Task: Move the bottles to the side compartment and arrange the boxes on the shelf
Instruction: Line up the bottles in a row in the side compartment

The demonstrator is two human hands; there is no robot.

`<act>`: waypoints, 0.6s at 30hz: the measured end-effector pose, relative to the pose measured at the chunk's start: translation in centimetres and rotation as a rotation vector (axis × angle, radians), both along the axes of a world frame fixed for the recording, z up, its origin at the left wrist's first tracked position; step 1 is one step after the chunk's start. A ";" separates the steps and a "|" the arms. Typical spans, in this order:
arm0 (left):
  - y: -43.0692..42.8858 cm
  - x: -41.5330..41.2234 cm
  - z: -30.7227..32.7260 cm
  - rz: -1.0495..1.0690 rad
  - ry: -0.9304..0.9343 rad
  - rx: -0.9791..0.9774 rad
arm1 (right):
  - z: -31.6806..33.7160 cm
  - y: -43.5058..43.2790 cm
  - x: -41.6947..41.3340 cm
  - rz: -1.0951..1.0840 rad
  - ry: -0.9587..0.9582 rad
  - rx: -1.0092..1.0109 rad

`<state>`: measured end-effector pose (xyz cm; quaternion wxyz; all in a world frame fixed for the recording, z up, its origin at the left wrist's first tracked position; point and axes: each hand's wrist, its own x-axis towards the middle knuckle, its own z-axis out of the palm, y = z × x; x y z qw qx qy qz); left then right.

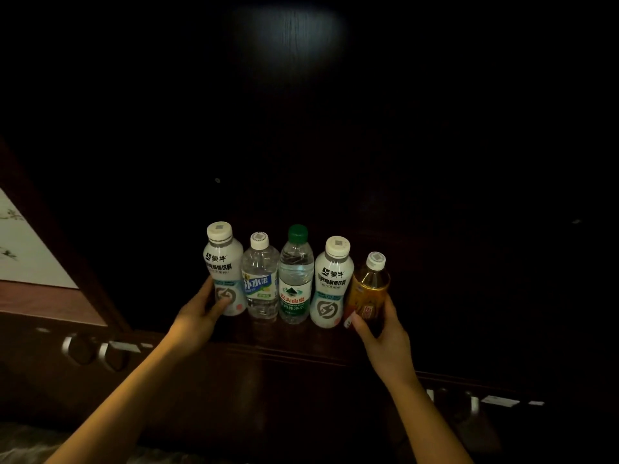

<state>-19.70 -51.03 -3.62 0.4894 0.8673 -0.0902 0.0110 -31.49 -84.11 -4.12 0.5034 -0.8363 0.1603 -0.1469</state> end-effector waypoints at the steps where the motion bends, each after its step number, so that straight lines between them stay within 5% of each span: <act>1: 0.1 -0.4 -0.1 0.000 -0.012 0.029 | 0.0 -0.1 -0.4 -0.003 0.015 -0.011; 6: 1.5 -2.9 -0.1 0.098 -0.031 0.145 | -0.1 0.0 -2.6 -0.149 0.042 -0.189; 11: 3.5 -6.6 1.8 0.098 -0.212 0.375 | 0.0 0.1 -3.9 -0.228 -0.239 -0.510; 18: 5.7 -10.2 5.1 0.011 -0.415 0.597 | 3.2 3.9 -3.7 0.168 -0.426 -0.658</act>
